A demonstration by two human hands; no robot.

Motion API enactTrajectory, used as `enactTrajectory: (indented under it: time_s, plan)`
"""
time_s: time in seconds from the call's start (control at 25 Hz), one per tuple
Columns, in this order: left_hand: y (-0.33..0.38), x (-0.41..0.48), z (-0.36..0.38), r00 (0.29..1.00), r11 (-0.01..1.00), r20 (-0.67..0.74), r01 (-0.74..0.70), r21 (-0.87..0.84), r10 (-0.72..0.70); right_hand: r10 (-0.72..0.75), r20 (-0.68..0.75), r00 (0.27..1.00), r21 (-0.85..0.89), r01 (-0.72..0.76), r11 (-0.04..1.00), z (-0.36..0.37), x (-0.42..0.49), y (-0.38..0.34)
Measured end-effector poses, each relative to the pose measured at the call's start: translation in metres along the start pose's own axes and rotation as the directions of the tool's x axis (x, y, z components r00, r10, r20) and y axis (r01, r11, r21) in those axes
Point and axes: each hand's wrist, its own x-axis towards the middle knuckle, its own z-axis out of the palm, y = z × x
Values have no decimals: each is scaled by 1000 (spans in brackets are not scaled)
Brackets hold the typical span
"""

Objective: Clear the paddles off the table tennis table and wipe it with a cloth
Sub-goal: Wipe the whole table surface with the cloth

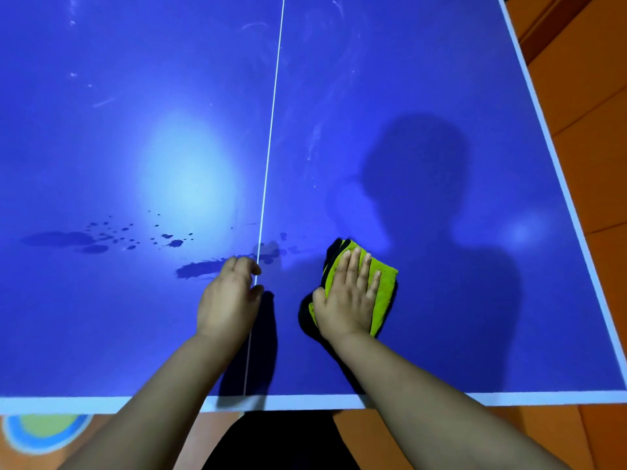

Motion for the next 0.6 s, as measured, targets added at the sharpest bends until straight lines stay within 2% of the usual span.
enactTrajectory:
  time_s: [0.2,0.36,0.52,0.6]
  plan:
    - [13,52,-3,998,992,-48,-45,114,51,110,-62,992,66,-106,992,-20,89,-17]
    - [23,116,-1,982,972,-83,-151,181,168,131,-77,988,87,-124,988,-36,159,-22]
    - [36,186,4,989,950,-31,-131,282,146,113,-82,990,68,-108,992,-52,229,-23]
    - [43,217,5,982,923,-23,-170,346,189,81,-86,993,44,-77,996,-60,267,-22]
